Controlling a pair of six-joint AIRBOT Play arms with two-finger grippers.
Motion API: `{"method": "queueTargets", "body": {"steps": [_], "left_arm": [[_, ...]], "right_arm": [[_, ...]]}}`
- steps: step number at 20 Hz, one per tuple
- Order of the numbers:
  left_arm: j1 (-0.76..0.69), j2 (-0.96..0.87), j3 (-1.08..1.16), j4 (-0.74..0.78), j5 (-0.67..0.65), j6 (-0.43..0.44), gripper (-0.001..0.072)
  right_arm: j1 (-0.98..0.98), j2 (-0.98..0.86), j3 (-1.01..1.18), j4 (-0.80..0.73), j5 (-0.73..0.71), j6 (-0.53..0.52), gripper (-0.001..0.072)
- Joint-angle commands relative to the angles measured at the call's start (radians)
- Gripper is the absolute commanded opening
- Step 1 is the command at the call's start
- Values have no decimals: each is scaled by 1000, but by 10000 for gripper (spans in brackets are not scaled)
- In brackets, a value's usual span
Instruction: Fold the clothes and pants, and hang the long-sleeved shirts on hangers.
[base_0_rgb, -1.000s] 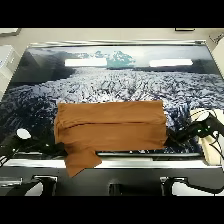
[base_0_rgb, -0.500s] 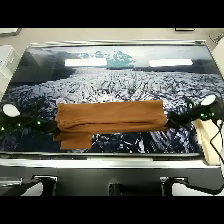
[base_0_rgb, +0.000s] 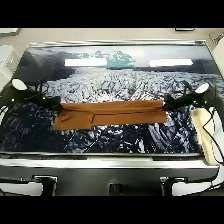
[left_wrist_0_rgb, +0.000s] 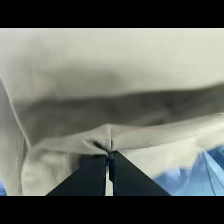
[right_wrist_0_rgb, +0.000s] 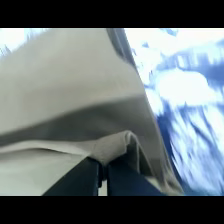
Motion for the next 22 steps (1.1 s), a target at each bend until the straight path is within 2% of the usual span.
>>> {"method": "queueTargets", "body": {"steps": [1, 4, 8, 11, 12, 13, 14, 15, 16, 20, 22], "left_arm": [[-7, -95, 74, -10, 30, -28, 22], [-6, -100, 77, -28, 84, -27, 23], [-5, -103, 75, -58, 92, -28, 23], [-17, -119, 74, -59, 92, -32, 25], [-22, -125, 74, -60, 92, -32, 28], [-24, -128, 74, -60, 92, -32, 84], [-23, -126, 79, -63, 88, -31, 312], [-16, -123, 92, -62, 71, -31, 583], [0, -118, 115, -62, 46, -31, 674], [86, -67, 204, -63, -14, -71, 674], [95, -22, 205, -65, -23, -74, 672]], "right_arm": [[2, -40, 13, 80, -96, -10, 40], [2, -62, 13, 119, -98, -33, 40], [2, -75, 13, 126, -98, -31, 41], [2, -76, 12, 126, -97, 2, 46], [2, -76, 12, 126, -92, 24, 78], [2, -75, 12, 126, -90, 47, 171], [-3, -71, 14, 127, -79, 68, 403], [-19, -63, 23, 126, -58, 66, 640], [-44, -55, 36, 117, -28, 61, 669], [-184, -61, 62, 94, 129, 21, 711], [-188, -91, 62, 116, 158, -19, 712]]}}
